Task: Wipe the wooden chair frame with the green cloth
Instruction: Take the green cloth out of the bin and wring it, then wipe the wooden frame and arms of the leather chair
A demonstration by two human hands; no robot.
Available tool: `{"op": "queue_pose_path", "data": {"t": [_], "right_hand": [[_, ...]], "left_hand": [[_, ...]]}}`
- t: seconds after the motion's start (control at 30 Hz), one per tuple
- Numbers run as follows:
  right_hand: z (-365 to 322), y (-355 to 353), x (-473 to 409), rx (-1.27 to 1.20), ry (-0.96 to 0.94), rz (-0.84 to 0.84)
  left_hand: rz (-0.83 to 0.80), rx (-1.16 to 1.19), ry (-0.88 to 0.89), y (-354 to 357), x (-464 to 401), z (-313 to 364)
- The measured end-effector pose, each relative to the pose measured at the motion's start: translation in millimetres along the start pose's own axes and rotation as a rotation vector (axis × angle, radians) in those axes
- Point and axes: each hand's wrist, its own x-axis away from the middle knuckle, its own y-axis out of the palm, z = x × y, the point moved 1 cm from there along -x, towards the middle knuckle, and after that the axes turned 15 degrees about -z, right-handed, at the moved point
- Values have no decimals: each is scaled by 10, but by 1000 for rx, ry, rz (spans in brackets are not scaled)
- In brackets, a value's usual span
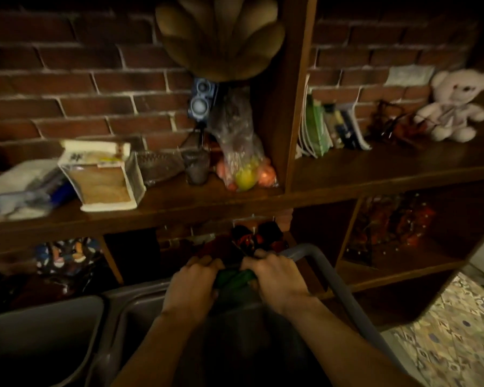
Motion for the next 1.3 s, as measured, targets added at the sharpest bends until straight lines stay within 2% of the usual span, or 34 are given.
{"op": "queue_pose_path", "data": {"t": [0.37,0.6,0.77,0.9,1.03,1.3], "right_hand": [[-45,-1237,257,68,11,273],[54,-1707,375,167,80,368],[349,-1911,611,201,193,381],[730,-1926,1032,197,297,388],[1185,-1875,1661,198,432,407],[2037,-1842,3462,225,729,467]], "left_hand": [[284,-67,112,-1263,83,206],[344,-100,168,-1751,-39,392],[374,-71,299,-1913,-253,773],[417,-80,417,-1876,-399,1334],[393,-83,539,-1817,-453,2122],[399,-64,849,-1720,-146,4112]]}}
